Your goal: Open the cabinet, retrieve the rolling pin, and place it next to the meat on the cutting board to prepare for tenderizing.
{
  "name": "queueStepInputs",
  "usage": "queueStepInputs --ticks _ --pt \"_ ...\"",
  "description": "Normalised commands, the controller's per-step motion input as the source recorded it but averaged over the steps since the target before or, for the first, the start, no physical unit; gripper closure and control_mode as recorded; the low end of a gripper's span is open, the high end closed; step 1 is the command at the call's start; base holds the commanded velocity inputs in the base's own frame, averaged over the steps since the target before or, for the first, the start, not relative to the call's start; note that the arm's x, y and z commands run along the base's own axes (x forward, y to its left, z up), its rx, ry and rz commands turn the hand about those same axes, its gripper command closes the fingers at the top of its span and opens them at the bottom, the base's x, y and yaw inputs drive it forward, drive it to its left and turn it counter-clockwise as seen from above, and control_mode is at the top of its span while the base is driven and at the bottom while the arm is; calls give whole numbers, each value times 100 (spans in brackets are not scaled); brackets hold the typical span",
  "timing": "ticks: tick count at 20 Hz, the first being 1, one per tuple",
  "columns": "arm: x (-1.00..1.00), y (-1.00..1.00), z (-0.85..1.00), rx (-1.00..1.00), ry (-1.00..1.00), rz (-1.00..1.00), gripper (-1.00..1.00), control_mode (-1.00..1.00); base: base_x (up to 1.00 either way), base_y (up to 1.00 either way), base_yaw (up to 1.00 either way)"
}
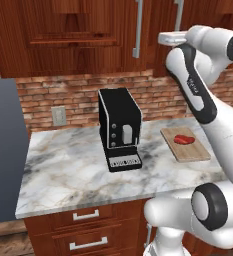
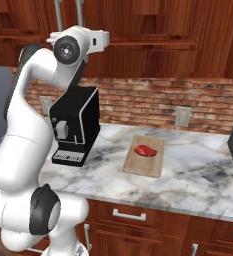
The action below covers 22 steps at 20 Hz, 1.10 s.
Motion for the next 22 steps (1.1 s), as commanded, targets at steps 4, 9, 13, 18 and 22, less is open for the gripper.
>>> queueStepInputs --ticks 4,9,13,18,22 --pt "-76 -37 0 2 0 7 100 -100 0 0 0" --pt "-81 -40 0 2 -4 7 100 -100 0 0 0" --pt "-89 -47 0 2 -4 6 100 -100 0 0 0" --pt "-84 -49 0 2 -3 4 100 -100 0 0 0" --pt "-35 -20 -7 1 1 0 -100 -100 0 0 0"
